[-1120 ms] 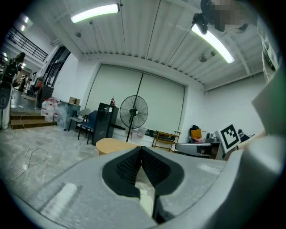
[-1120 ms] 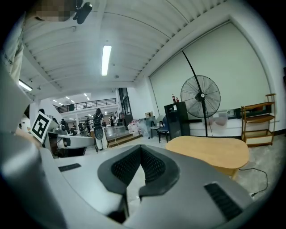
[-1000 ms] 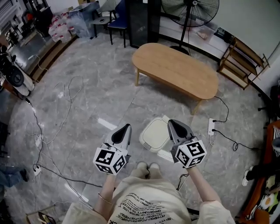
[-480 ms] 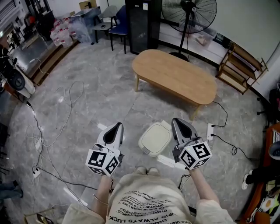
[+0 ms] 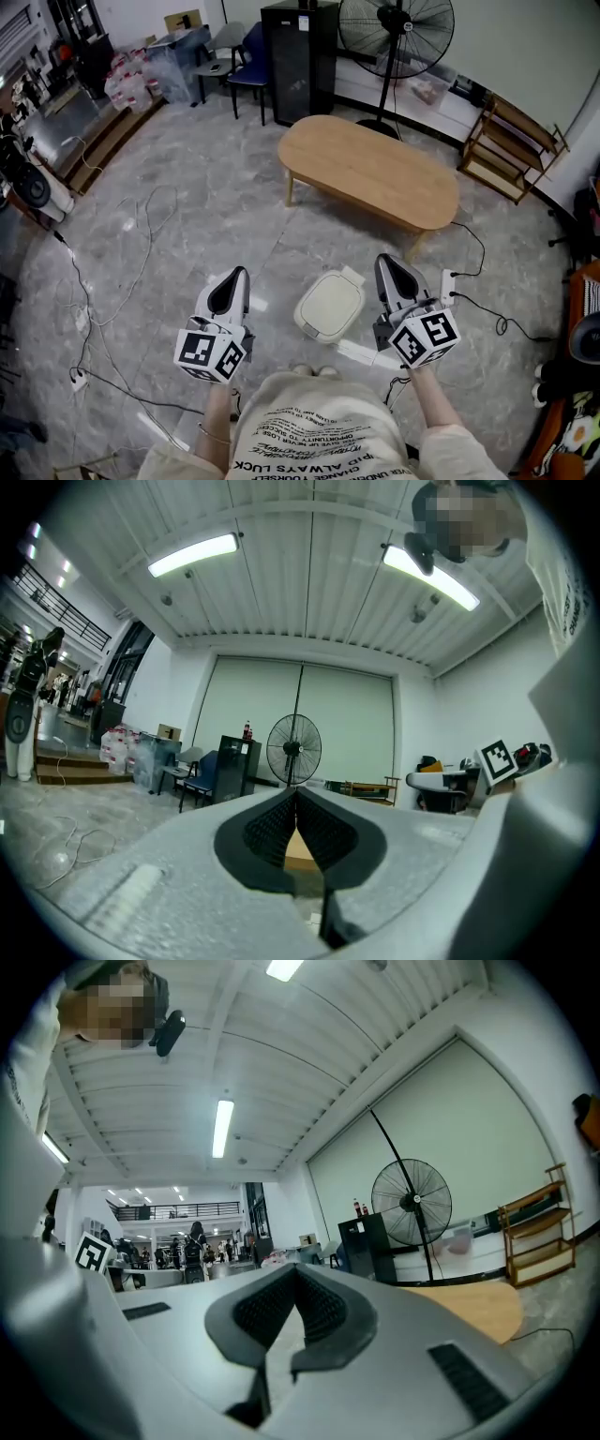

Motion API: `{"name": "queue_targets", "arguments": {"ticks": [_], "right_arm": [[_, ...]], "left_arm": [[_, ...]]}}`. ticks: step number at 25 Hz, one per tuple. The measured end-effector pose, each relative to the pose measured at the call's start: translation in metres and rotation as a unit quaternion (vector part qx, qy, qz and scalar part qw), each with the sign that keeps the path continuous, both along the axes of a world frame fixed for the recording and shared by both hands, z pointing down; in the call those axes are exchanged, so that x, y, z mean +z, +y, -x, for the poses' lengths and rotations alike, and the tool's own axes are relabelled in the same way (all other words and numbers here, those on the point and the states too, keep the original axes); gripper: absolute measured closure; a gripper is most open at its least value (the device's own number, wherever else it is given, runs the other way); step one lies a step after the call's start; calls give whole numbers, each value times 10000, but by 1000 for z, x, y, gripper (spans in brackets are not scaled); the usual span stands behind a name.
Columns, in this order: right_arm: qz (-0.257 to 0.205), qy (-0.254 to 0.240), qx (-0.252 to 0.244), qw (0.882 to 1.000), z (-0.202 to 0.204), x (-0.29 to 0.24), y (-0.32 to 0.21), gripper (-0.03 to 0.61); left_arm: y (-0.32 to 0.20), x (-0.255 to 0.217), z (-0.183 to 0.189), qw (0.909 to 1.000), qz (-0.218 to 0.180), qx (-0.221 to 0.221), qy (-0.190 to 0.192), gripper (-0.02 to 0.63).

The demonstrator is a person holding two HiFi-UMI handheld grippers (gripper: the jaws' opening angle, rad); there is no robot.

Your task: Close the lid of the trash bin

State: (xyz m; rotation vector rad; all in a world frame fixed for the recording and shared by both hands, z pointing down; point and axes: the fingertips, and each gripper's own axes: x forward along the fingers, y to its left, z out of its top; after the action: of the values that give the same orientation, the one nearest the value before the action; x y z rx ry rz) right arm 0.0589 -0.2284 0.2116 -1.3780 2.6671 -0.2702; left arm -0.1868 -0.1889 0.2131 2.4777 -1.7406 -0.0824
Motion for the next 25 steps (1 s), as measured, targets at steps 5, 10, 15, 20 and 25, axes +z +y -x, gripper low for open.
{"name": "queue_targets", "arguments": {"ticks": [5,10,15,20,25], "right_arm": [[-22,-24,124,9999,-9,-3,-3,574],[-89,-13,147,9999,-12,-4,-2,574],[-120,31,163,9998,-13,-3,-4,574],[-158,60,193,9997,-15,-4,-4,574],[-167,90,202,9996,-13,-4,-4,574]], "left_arm": [[-3,-3,0,10000,-47,-22,-52,591],[-4,-2,-2,9999,-29,-23,-93,591],[-6,1,-2,9999,6,-53,-121,591],[-7,-1,0,9998,6,-82,-196,591],[-4,2,2,9996,33,-128,-243,591]]}}
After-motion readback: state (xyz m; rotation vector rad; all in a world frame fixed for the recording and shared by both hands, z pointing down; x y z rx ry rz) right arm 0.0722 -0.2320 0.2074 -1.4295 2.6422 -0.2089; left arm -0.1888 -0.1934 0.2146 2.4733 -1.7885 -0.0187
